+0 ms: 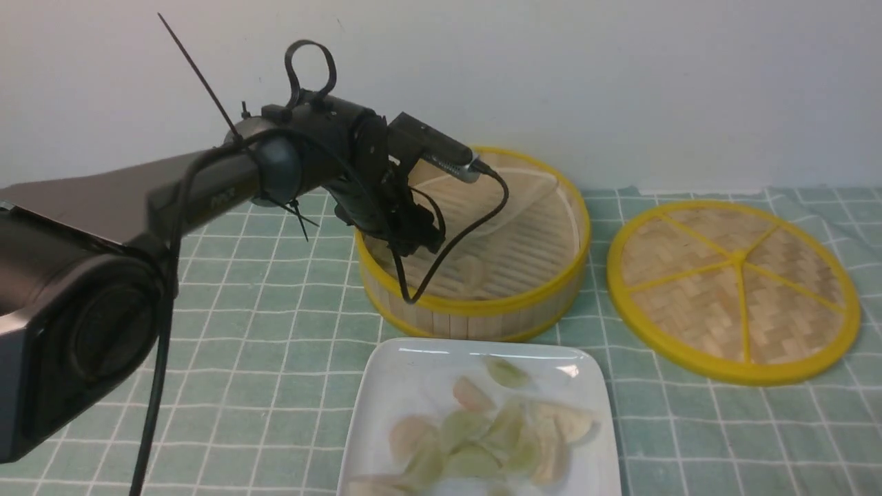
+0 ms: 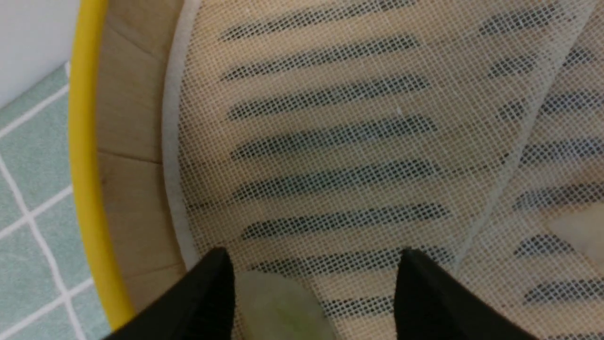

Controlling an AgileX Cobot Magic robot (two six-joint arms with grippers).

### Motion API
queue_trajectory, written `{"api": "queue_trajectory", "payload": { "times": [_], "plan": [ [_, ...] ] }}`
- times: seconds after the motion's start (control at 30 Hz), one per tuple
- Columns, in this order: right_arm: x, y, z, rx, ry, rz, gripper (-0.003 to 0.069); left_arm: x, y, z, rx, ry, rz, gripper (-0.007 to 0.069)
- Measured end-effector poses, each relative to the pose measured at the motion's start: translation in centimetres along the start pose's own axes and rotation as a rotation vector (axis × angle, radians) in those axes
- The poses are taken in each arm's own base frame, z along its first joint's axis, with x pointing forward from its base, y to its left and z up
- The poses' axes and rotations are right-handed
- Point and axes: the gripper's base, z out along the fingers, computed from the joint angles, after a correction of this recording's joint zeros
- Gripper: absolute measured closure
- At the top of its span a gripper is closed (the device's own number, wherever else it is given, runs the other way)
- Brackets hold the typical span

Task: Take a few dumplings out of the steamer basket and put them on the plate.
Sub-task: Use the left arm to grab a dumpling from the steamer

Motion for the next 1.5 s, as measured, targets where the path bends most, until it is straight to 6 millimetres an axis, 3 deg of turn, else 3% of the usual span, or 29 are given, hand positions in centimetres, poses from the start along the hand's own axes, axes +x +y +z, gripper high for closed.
{"api": "queue_trajectory", "payload": {
  "times": [0.33, 0.47, 0.63, 0.73, 0.87, 1.07, 1.23, 1.5],
  "plan": [
    [0.0, 0.0, 0.0, 0.000, 0.000, 0.000, 0.0672, 0.4, 0.0, 1.1, -0.030, 0.024, -0.030, 0.0215],
    [0.0, 0.0, 0.0, 0.000, 0.001, 0.000, 0.0672, 0.3, -0.4, 1.2, -0.040, 0.027, -0.007, 0.0327],
    [0.0, 0.0, 0.0, 0.000, 0.001, 0.000, 0.0672, -0.2, -1.9, 0.7, -0.078, 0.051, 0.105, 0.0575],
    [0.0, 0.0, 0.0, 0.000, 0.001, 0.000, 0.0672, -0.7, -3.2, 0.2, -0.093, 0.068, 0.155, 0.0622],
    [0.0, 0.0, 0.0, 0.000, 0.001, 0.000, 0.0672, -1.9, -4.4, -1.0, -0.096, 0.080, 0.157, 0.0631],
    [0.0, 0.0, 0.0, 0.000, 0.001, 0.000, 0.0672, -3.2, -4.0, -3.1, -0.118, 0.109, 0.129, 0.0631],
    [0.0, 0.0, 0.0, 0.000, 0.001, 0.000, 0.0672, -2.6, -3.3, -4.2, -0.130, 0.233, 0.073, 0.0631],
    [0.0, 0.0, 0.0, 0.000, 0.001, 0.000, 0.0672, -2.0, -2.0, -3.9, -0.119, 0.275, -0.095, 0.0599]
  ]
}}
